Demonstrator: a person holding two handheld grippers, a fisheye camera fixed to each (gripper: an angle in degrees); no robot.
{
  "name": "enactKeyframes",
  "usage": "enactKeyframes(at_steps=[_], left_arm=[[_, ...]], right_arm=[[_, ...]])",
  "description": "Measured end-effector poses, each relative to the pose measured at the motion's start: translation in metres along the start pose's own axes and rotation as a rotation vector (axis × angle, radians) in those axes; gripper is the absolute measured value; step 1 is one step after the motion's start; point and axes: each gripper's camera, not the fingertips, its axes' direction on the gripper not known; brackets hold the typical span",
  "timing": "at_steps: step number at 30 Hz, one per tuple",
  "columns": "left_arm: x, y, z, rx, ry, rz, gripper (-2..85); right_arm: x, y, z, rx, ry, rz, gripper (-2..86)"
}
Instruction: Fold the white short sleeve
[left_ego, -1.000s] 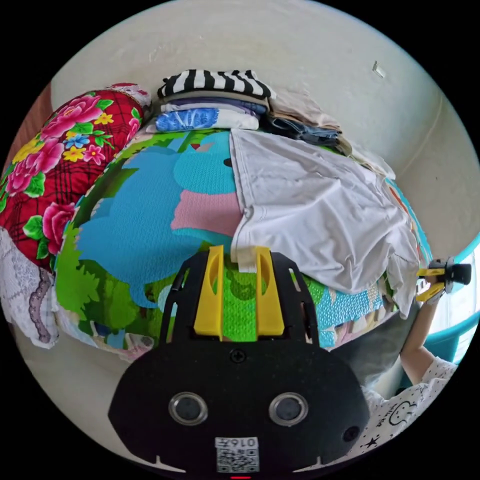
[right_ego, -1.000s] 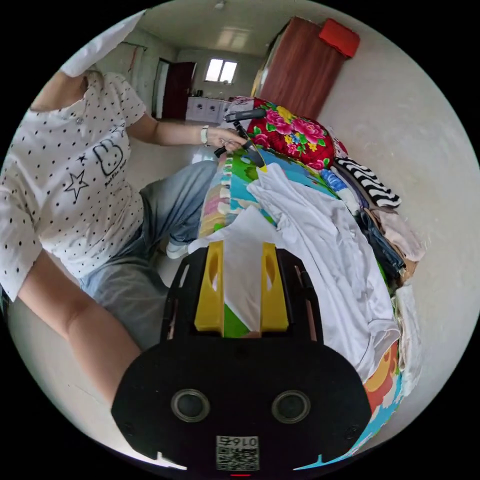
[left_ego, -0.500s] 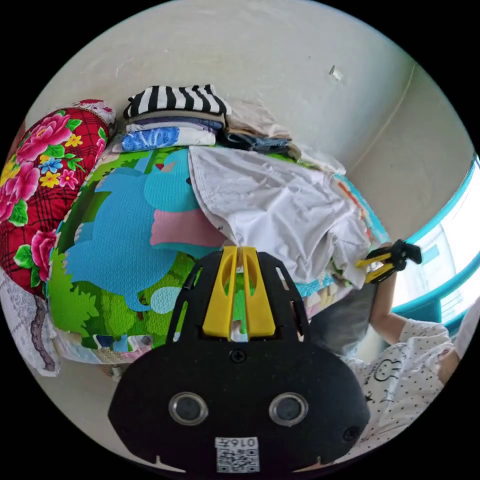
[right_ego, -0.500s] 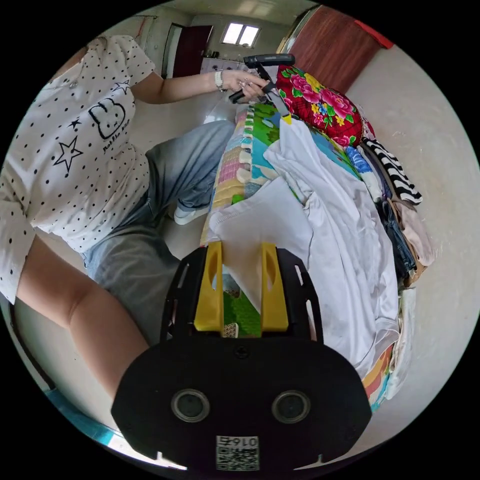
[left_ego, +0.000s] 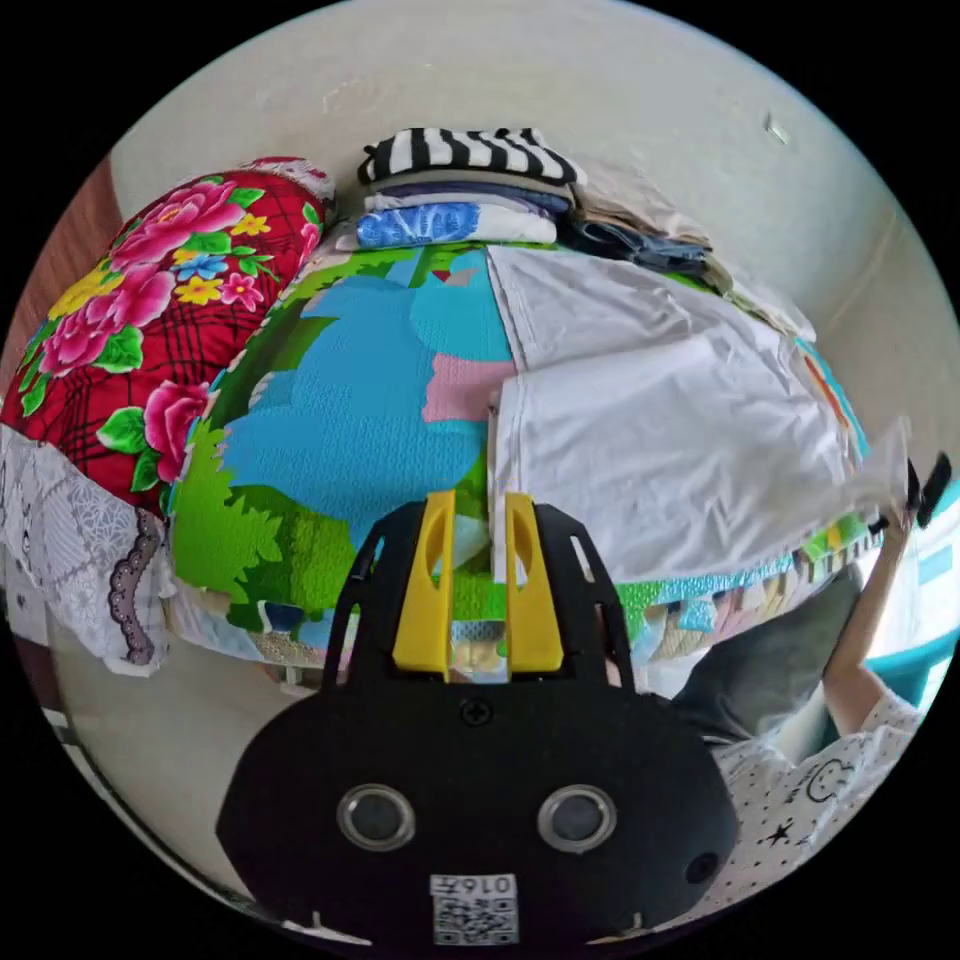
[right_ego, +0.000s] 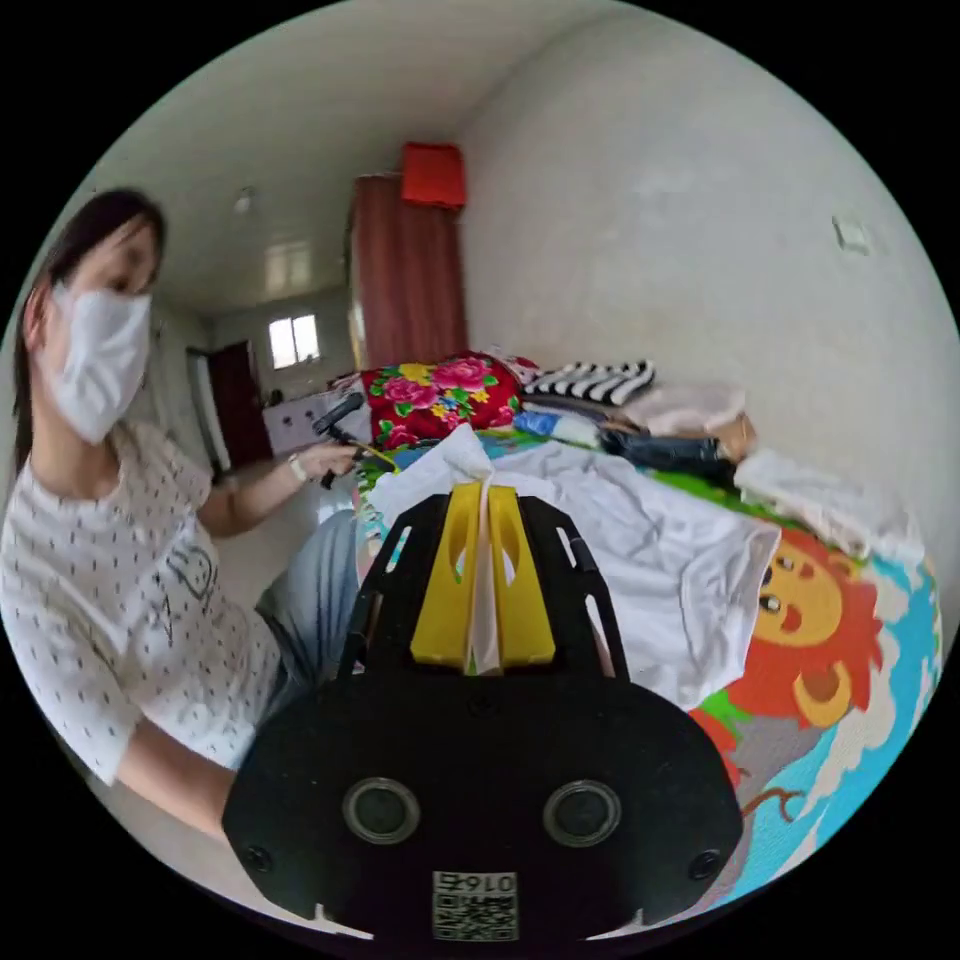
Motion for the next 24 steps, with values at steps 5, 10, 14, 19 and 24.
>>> enactKeyframes(at_steps=[5,10,14,19,24], left_arm=[[0.074,0.044,-0.024,0.145,0.08,0.192,7.8],[0.146,0.063,-0.039,0.228,0.27,0.321,7.4],[0.217,0.051,-0.037,0.232,0.409,0.44,7.3],[0.292,0.019,-0.017,0.172,0.451,0.464,7.6],[0.345,-0.001,0.004,0.072,0.373,0.442,6.2]], right_arm=[[0.107,0.029,0.061,-0.293,0.128,0.548,4.3],[0.113,0.044,0.063,-0.398,0.169,0.485,9.0],[0.105,0.059,0.019,-0.344,0.235,0.378,12.2],[0.094,0.087,-0.022,-0.288,0.155,0.217,12.6],[0.09,0.103,-0.059,-0.177,0.155,0.199,12.6]])
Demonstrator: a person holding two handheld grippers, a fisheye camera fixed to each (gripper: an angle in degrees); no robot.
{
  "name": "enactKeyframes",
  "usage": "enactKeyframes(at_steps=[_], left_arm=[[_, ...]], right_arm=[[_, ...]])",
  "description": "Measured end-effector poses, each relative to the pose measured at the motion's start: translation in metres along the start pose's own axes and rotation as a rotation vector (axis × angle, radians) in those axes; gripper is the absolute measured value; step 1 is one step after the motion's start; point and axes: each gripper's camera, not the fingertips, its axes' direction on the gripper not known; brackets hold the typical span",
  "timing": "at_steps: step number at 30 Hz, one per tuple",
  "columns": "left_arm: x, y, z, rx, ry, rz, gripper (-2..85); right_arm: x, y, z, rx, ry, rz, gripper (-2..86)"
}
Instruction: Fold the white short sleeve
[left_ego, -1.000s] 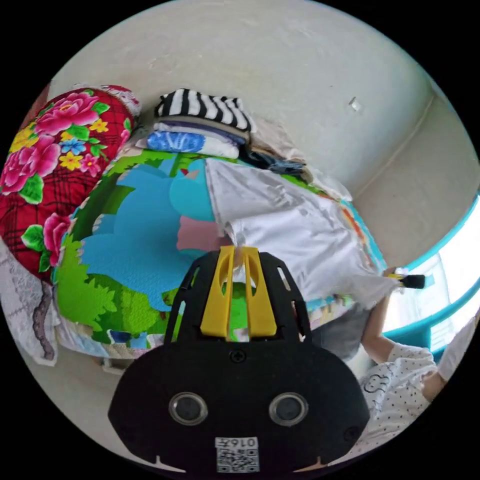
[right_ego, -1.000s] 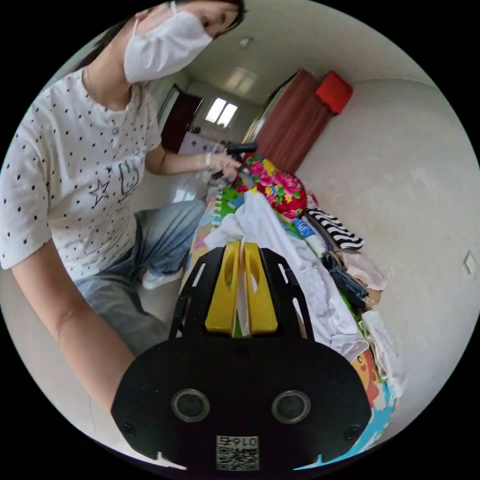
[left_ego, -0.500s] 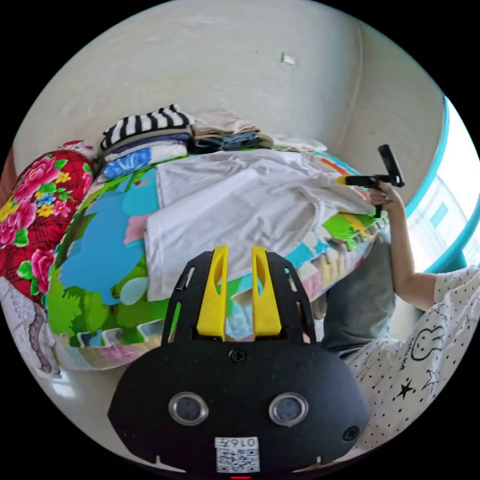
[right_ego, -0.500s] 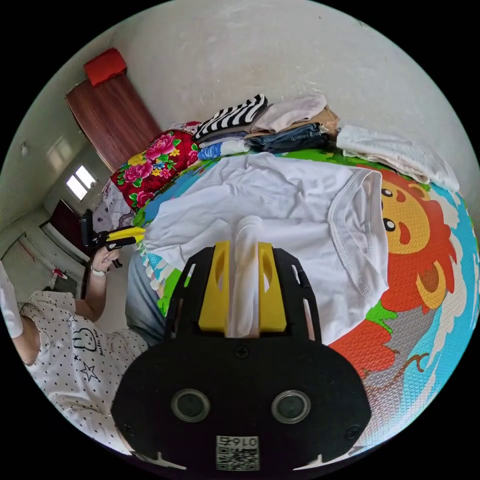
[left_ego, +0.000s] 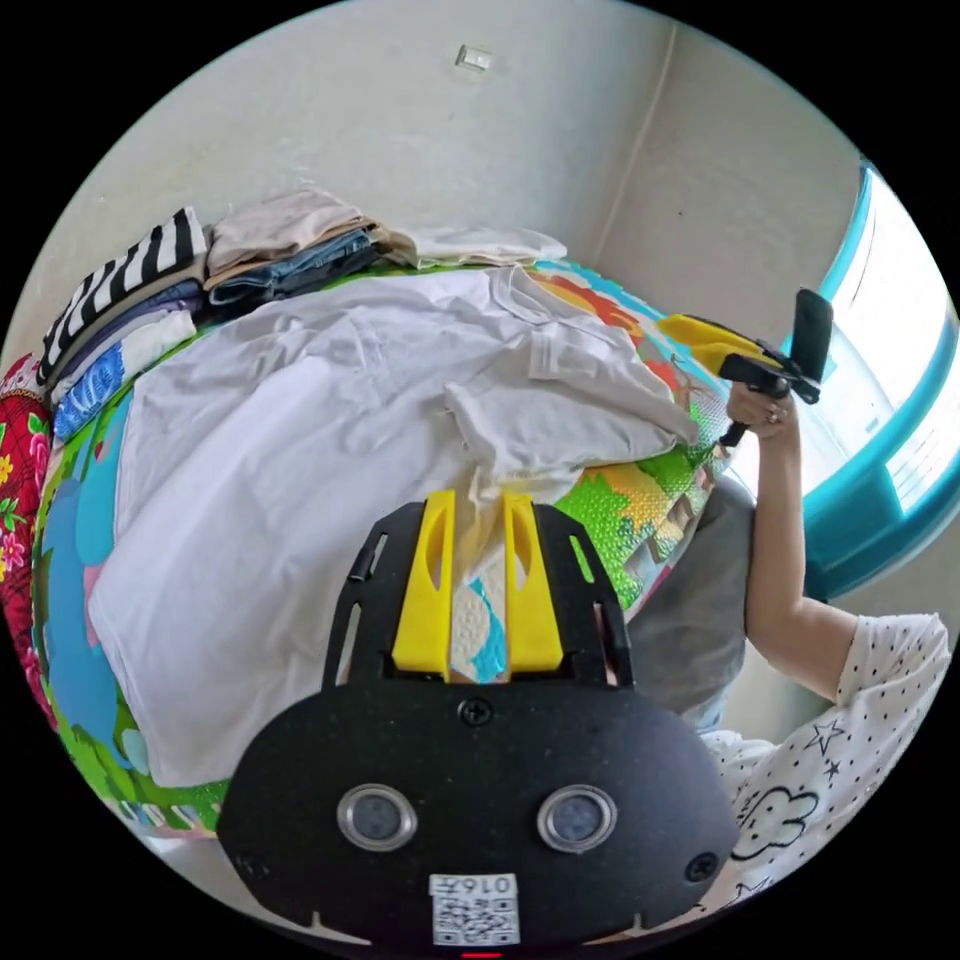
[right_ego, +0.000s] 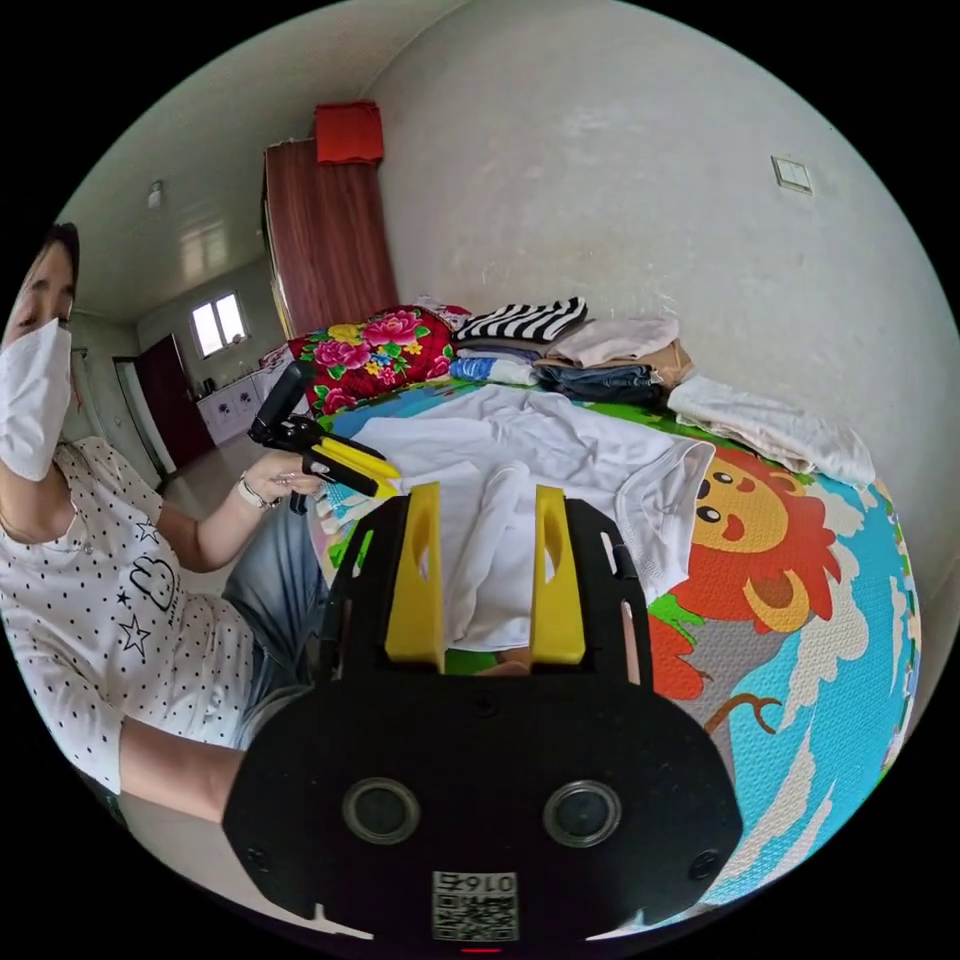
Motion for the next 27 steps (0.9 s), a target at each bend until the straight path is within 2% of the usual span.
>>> enactKeyframes(at_steps=[4,6,8,10,13,21,26,27], left_arm=[[0.024,0.01,-0.008,0.048,0.022,0.072,0.4],[0.039,0.027,-0.016,0.076,0.042,0.158,-0.5],[0.047,0.04,-0.021,0.076,0.076,0.206,-0.8],[0.052,0.055,-0.026,0.078,0.14,0.258,-0.8],[0.057,0.08,-0.036,0.094,0.218,0.327,-0.8],[0.022,0.11,-0.085,0.24,0.252,0.144,1.2],[-0.007,0.131,-0.123,0.38,0.099,0.028,1.6],[-0.014,0.134,-0.128,0.386,0.079,0.015,1.8]], right_arm=[[-0.004,0.016,-0.018,0.041,0.119,-0.026,12.7],[-0.007,0.022,-0.031,0.134,0.24,-0.003,12.4],[-0.011,0.034,-0.054,0.321,0.386,0.022,10.3],[-0.014,0.043,-0.067,0.417,0.456,0.051,8.5],[-0.012,0.05,-0.076,0.433,0.56,0.1,6.8],[0.014,0.031,-0.054,0.18,0.563,0.218,0.8],[0.061,0.014,0.023,-0.338,0.676,0.375,3.0],[0.065,0.014,0.029,-0.36,0.678,0.386,3.8]])
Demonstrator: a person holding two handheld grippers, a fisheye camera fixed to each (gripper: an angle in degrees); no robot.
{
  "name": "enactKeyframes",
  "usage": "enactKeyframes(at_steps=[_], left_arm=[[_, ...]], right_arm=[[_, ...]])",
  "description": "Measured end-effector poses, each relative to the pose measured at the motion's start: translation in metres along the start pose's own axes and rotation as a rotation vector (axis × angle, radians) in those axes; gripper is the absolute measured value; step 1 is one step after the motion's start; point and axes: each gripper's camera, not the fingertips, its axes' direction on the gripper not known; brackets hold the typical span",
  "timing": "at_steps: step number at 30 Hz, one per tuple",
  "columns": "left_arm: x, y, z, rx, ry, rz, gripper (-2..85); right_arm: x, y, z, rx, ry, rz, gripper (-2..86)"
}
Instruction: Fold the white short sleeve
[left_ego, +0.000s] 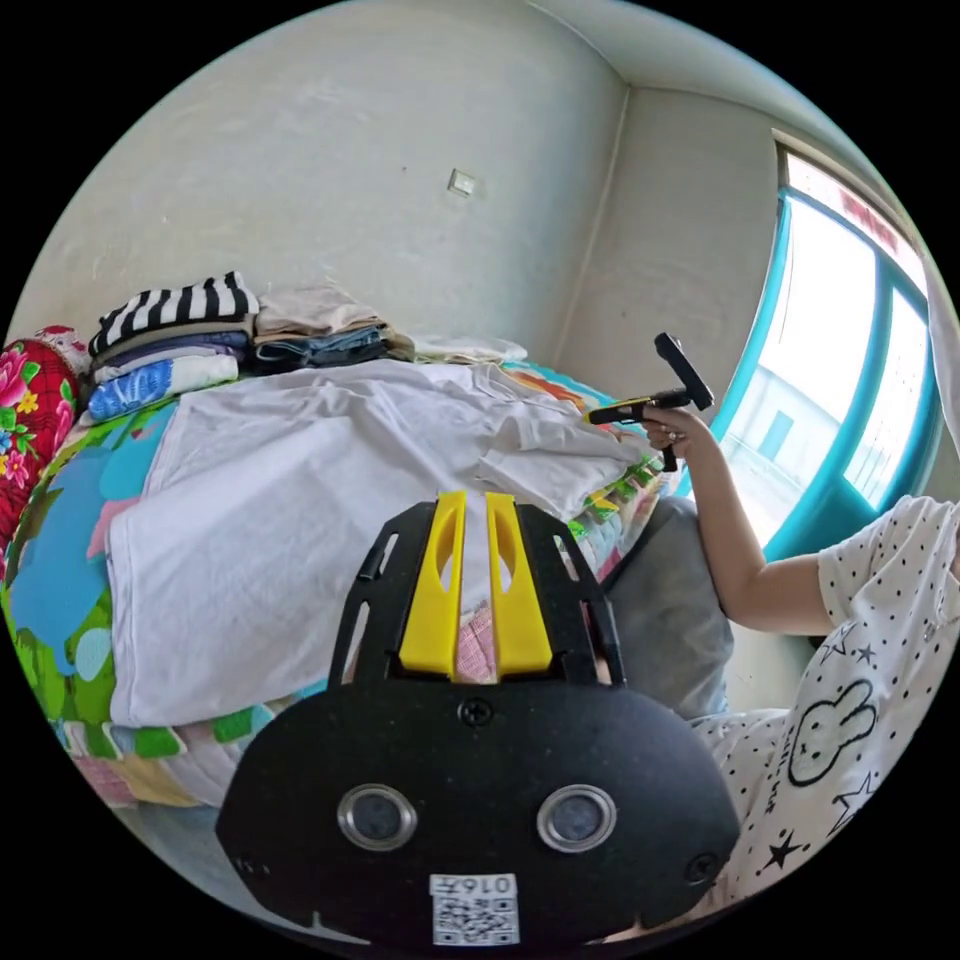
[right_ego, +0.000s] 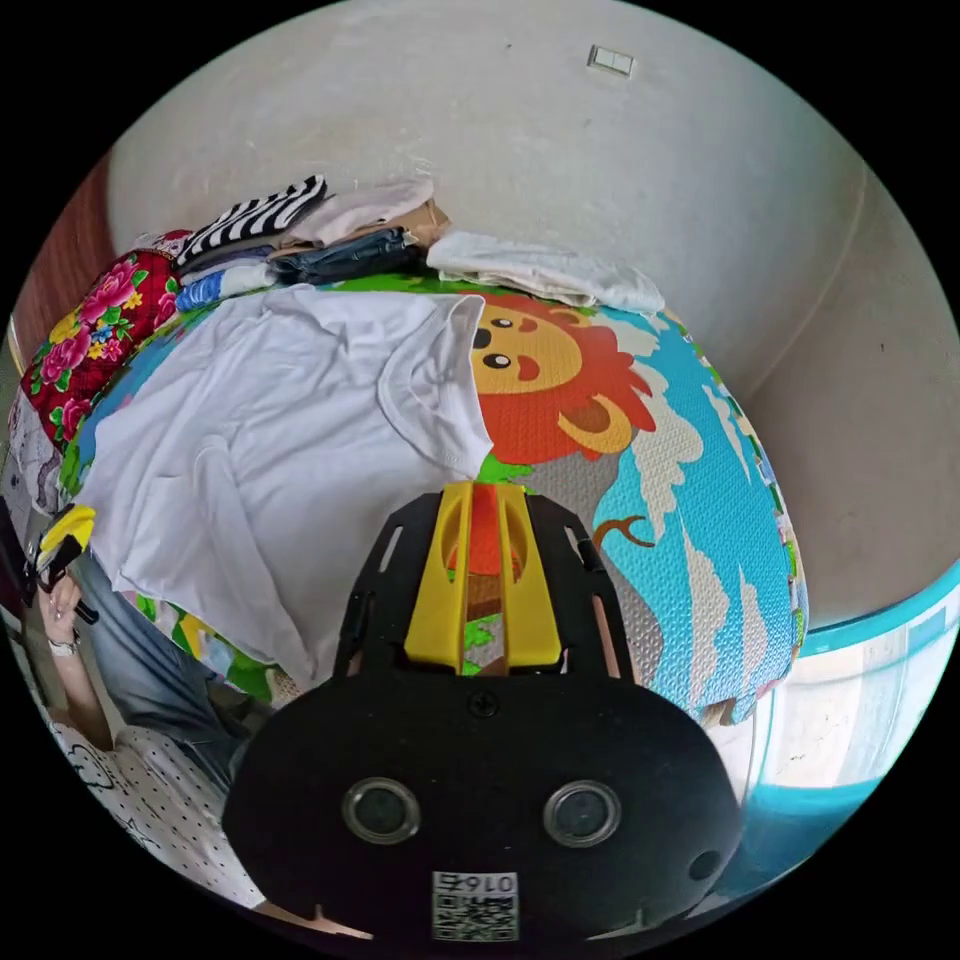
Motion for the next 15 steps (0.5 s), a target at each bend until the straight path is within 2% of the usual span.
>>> enactKeyframes(at_steps=[3,8,13,15], left_arm=[[-0.016,0.001,-0.009,-0.006,0.003,-0.034,2.0],[-0.028,-0.004,-0.013,-0.018,0.007,-0.035,1.9],[-0.04,-0.013,-0.016,-0.018,-0.023,-0.038,1.7],[-0.057,-0.014,-0.024,0.008,-0.082,-0.11,1.8]], right_arm=[[0.006,-0.013,0.012,-0.028,-0.033,0.049,5.8],[0.024,-0.027,0.018,0.026,-0.236,0.134,4.9],[0.026,-0.04,0.017,0.076,-0.273,0.196,5.9],[0.025,-0.044,0.016,0.094,-0.298,0.204,6.1]])
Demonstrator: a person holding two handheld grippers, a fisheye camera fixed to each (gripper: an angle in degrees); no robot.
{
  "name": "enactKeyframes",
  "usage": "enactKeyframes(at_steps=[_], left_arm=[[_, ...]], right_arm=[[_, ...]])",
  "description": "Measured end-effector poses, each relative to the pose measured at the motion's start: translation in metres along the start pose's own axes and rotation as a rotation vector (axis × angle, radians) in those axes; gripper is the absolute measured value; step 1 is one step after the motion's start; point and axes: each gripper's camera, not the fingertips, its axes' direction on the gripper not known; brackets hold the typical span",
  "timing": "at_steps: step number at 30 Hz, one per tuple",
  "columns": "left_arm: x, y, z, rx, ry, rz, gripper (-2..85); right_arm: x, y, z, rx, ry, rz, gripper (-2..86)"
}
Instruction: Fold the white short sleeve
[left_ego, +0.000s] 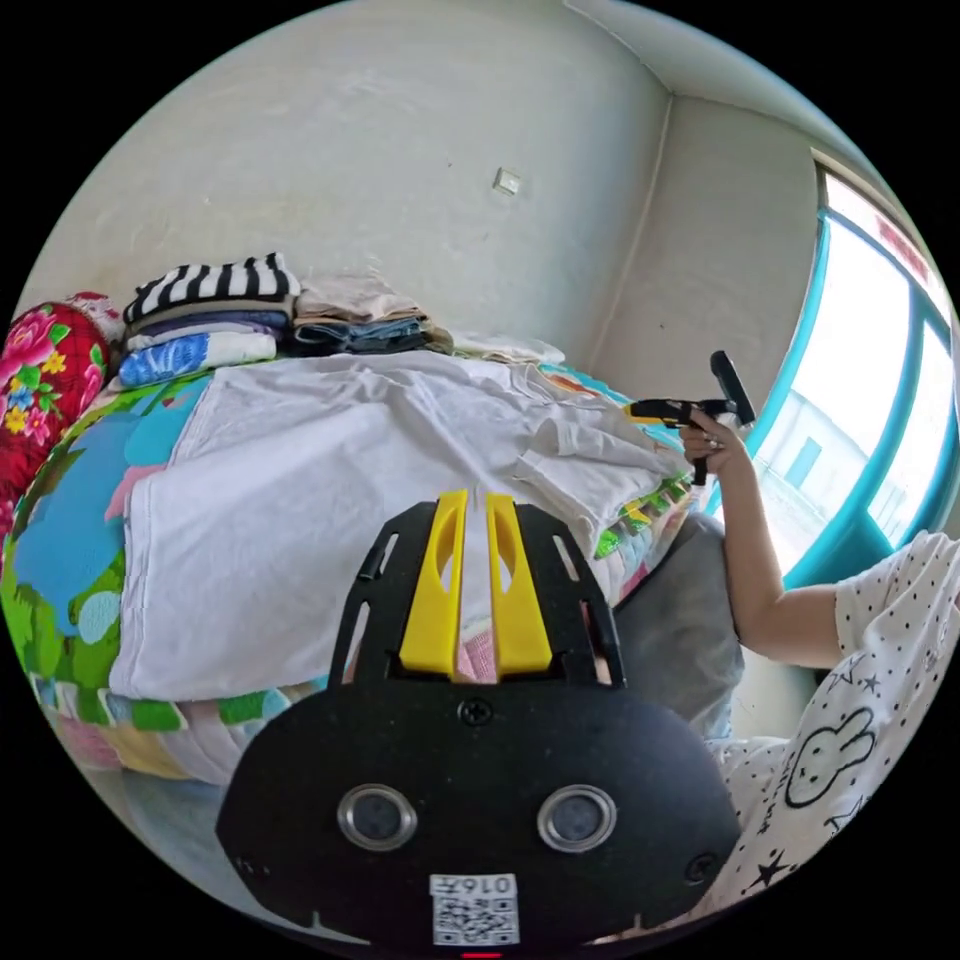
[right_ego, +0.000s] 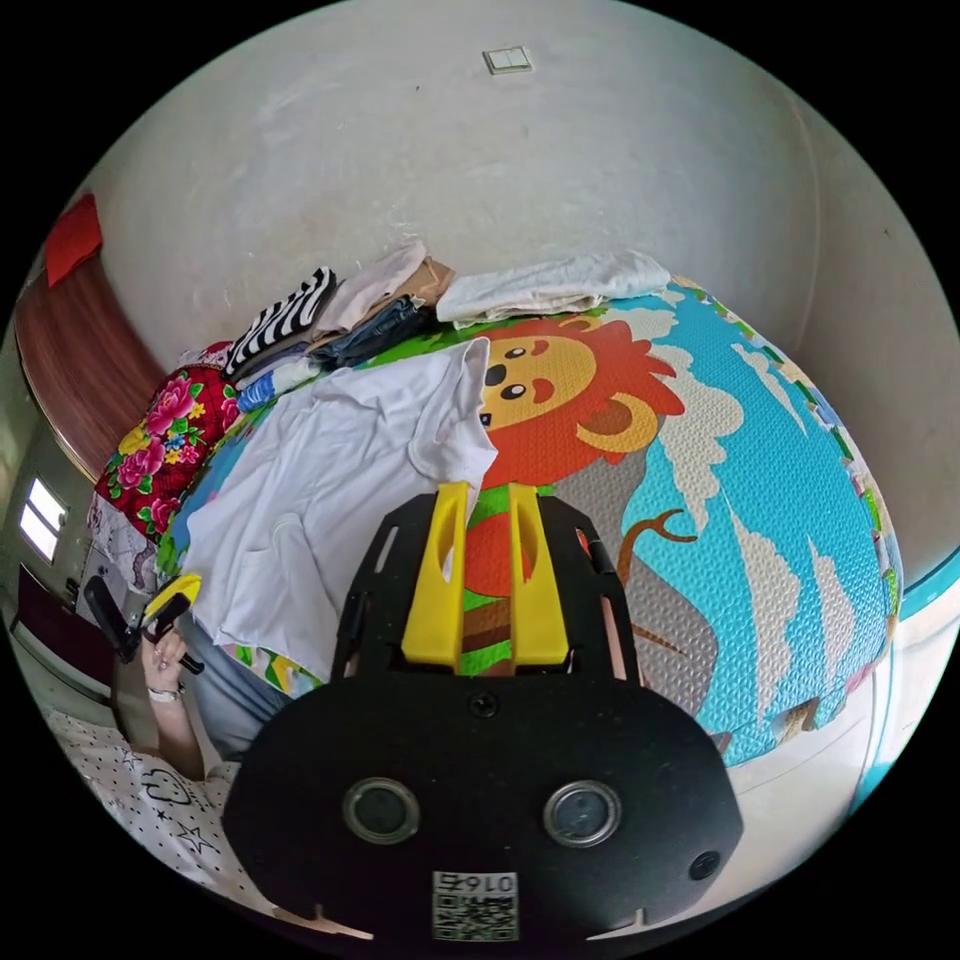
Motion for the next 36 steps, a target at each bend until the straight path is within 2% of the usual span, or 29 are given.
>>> enactKeyframes(at_steps=[4,6,9,11,18,21,23,25,29,31,33,36], left_arm=[[-0.047,-0.004,-0.026,0.04,-0.186,-0.174,2.0],[-0.082,-0.003,-0.049,0.037,-0.369,-0.27,2.0],[-0.119,-0.001,-0.059,-0.075,-0.513,-0.31,1.5],[-0.138,0.003,-0.059,-0.155,-0.518,-0.329,1.0],[-0.167,0.024,-0.1,-0.117,-0.329,-0.335,-0.7],[-0.176,0.027,-0.117,-0.103,-0.318,-0.359,-0.5],[-0.178,0.028,-0.13,-0.1,-0.372,-0.356,0.0],[-0.182,0.027,-0.142,-0.121,-0.441,-0.356,1.2],[-0.19,0.03,-0.161,-0.176,-0.552,-0.333,6.7],[-0.196,0.036,-0.166,-0.162,-0.519,-0.331,6.7],[-0.206,0.044,-0.169,-0.121,-0.377,-0.352,5.3],[-0.213,0.051,-0.178,-0.087,-0.343,-0.344,5.2]], right_arm=[[-0.008,-0.014,0.007,-0.001,-0.052,0.003,6.2],[-0.019,-0.02,0.01,-0.016,-0.066,-0.027,6.1],[-0.038,-0.031,0.012,-0.01,-0.031,-0.039,6.2],[-0.054,-0.041,0.016,-0.017,-0.009,-0.044,6.4],[-0.094,-0.068,0.02,-0.016,0.027,0.002,6.5],[-0.13,-0.076,-0.009,0.1,0.06,0.043,6.0],[-0.196,-0.083,-0.045,0.32,-0.012,-0.106,5.3],[-0.258,-0.102,-0.058,0.393,-0.137,-0.261,5.3],[-0.425,-0.176,-0.023,0.367,-0.326,-0.642,7.5],[-0.498,-0.207,0.013,0.373,-0.381,-0.763,8.0],[-0.569,-0.234,0.058,0.356,-0.41,-0.87,8.5],[-0.684,-0.28,0.154,0.166,-0.318,-1.025,9.4]])
